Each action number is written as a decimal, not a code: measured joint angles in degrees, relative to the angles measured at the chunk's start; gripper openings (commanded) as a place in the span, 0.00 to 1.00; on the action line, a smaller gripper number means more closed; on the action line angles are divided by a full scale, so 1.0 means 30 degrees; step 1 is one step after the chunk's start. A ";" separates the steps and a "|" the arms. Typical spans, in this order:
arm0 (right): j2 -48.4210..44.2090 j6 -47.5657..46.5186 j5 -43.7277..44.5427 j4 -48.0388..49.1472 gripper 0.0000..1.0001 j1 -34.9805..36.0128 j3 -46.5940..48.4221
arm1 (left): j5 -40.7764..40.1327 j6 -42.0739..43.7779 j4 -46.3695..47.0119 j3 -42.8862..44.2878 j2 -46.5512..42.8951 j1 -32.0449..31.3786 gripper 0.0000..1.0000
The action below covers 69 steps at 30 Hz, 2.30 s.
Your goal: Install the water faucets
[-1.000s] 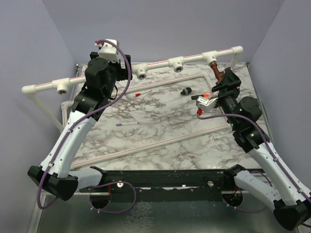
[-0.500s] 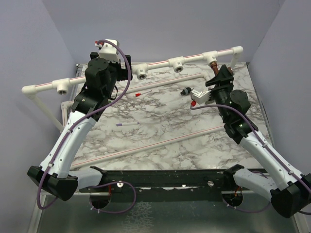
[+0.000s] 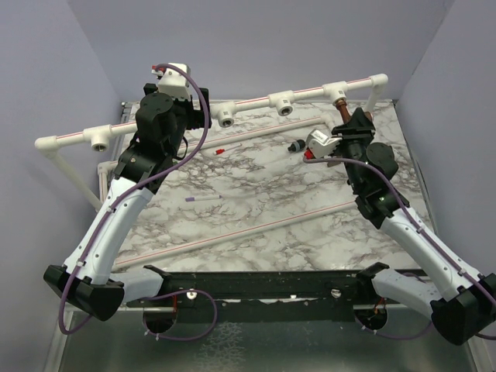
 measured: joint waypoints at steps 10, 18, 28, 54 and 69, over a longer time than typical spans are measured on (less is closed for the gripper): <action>0.0000 1.1162 -0.0444 -0.1188 0.01 -0.0044 0.1042 | -0.0058 0.0007 0.0015 0.0000 0.0000 0.0000 0.91; -0.0117 2.1274 -0.0452 -0.0991 0.01 -0.0306 0.1071 | -0.0138 0.0015 0.0022 0.0000 0.0000 0.0000 0.91; -0.0219 3.3470 0.0248 -0.0401 0.01 -0.0525 0.0750 | -0.0299 0.0036 0.0058 -0.0007 0.0000 0.0000 0.91; -0.1362 5.7447 0.0918 -0.2601 0.01 -0.0583 0.0168 | -0.0474 0.0029 0.0015 -0.0007 0.0000 -0.0131 0.91; -0.2120 5.7950 0.0328 -0.4976 0.63 -0.0379 0.0940 | -0.0474 -0.0007 -0.0007 0.0051 0.0153 -0.0255 0.91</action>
